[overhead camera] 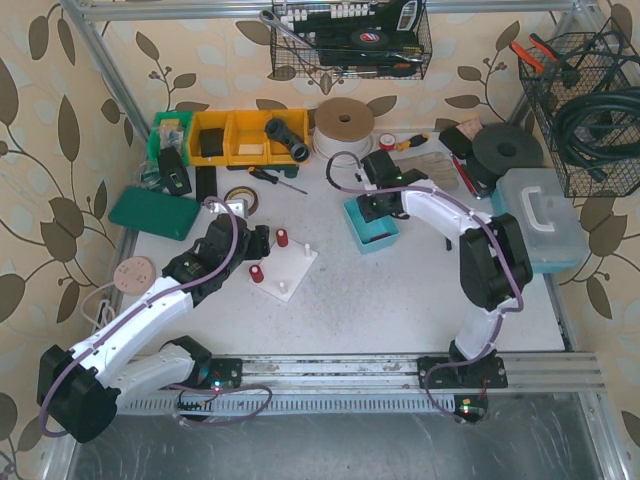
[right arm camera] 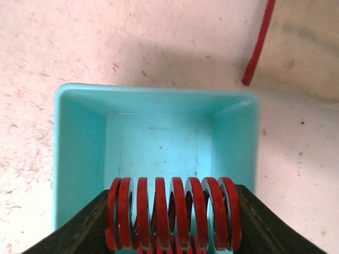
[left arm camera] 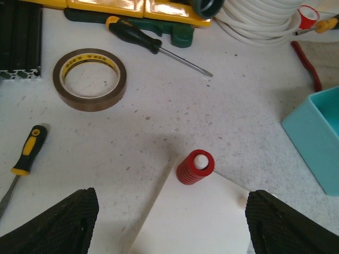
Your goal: Install the large spring
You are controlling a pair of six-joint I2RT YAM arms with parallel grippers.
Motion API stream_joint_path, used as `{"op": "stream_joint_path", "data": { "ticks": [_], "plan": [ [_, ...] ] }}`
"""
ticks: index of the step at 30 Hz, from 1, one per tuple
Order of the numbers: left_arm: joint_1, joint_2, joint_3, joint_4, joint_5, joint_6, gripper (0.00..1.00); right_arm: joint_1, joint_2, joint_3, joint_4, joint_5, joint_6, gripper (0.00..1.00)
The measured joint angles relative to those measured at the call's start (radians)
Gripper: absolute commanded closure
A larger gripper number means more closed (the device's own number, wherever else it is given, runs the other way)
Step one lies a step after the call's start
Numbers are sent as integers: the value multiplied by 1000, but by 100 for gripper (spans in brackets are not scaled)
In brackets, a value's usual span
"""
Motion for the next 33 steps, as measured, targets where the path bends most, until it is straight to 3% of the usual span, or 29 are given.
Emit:
{"op": "stream_joint_path", "data": {
  "ticks": [4,9,15,20,28,33],
  "plan": [
    [0,0,0,28,41,44,29,0,-90,-10,-14,-13,16,77],
    [0,0,-2,133,153,185,29,0,-245,-41,-8,-100,74,79],
    [0,3,-80,390,341,353,41,2,-365,-106,38,-311,216,79],
    [0,64,-159,645,507,480,44,39,-387,-149,57,-436,308,80],
    [-26,176,-235,903,710,708,34,108,-447,-188,93,-531,384,80],
    [-45,214,-237,983,770,810,37,134,-452,-188,109,-546,401,81]
  ]
}}
